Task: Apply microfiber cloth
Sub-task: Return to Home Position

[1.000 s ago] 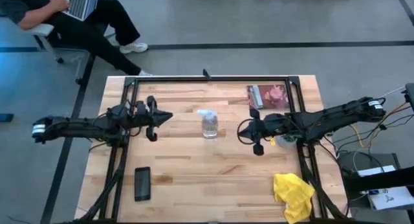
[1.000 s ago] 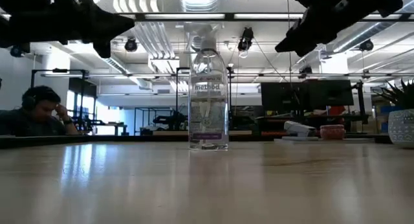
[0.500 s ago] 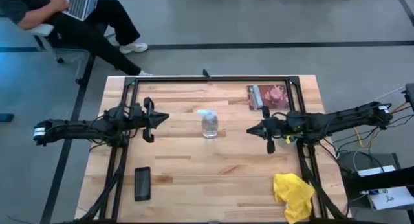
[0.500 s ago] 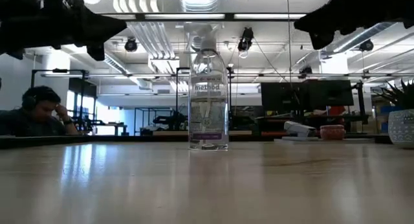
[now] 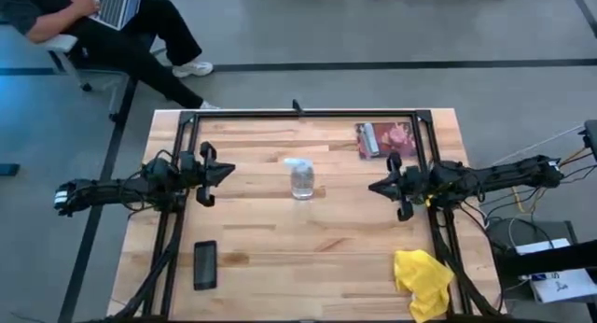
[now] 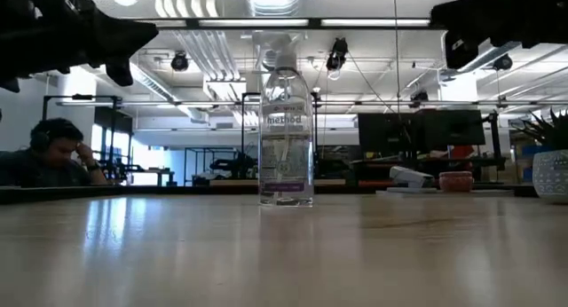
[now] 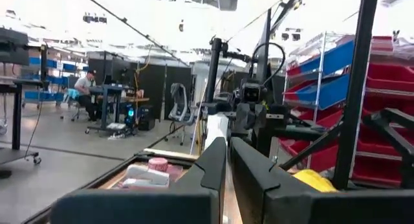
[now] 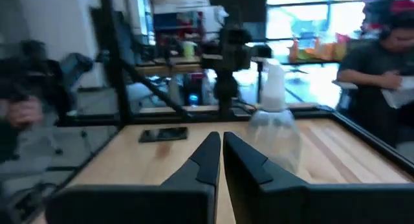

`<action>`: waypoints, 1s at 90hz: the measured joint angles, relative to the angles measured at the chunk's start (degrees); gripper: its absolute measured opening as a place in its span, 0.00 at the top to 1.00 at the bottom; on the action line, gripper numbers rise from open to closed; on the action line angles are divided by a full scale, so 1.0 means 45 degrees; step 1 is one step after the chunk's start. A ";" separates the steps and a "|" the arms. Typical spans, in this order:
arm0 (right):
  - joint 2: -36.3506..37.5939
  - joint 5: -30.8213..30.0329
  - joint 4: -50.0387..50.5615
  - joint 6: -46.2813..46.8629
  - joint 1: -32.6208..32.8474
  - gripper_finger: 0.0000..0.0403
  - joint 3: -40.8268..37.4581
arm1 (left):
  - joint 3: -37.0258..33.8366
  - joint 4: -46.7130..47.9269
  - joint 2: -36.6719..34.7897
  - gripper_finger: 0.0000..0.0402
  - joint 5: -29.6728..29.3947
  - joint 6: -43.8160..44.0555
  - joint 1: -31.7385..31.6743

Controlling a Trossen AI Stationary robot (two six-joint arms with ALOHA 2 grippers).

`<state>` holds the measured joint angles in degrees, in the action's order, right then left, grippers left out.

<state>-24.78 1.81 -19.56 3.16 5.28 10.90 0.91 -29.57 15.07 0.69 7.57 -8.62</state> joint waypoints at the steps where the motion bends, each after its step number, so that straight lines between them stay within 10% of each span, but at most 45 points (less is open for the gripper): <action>1: 0.0048 0.0043 -0.0010 0.0000 0.0001 0.99 0.0000 | 0.0000 0.0042 -0.0025 0.98 0.0000 0.0008 0.0000; 75: 0.5287 0.0029 0.1178 -0.0188 0.0022 0.99 -0.2040 | -0.0012 0.3684 -0.3304 1.00 0.0287 0.0777 0.0015; 90: 0.5417 0.0268 0.1292 -0.0033 0.0023 0.99 -0.2268 | -0.0068 0.4283 -0.3301 1.00 -0.1388 0.0771 0.0102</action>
<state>-0.40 3.01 -13.74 3.01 5.39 0.69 0.60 -10.30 0.21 -5.56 11.04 -8.16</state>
